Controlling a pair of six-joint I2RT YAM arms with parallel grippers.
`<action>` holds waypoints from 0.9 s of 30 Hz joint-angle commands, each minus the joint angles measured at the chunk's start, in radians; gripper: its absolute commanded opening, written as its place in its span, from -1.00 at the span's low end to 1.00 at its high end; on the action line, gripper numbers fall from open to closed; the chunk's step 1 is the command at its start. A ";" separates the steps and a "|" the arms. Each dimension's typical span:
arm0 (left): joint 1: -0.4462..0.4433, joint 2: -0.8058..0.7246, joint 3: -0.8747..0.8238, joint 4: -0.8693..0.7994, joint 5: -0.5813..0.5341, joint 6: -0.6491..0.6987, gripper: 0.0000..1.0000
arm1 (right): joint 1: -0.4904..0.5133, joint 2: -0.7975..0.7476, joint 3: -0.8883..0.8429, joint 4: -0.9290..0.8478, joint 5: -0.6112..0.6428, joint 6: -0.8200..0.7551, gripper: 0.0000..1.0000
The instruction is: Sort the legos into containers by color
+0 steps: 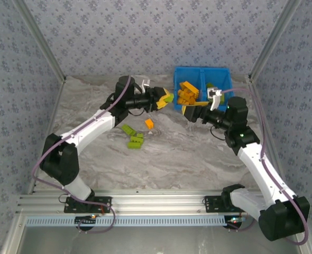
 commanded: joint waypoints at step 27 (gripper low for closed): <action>-0.069 -0.016 0.059 0.264 0.030 -0.278 0.15 | 0.045 0.299 0.254 0.254 -0.338 -0.139 -0.99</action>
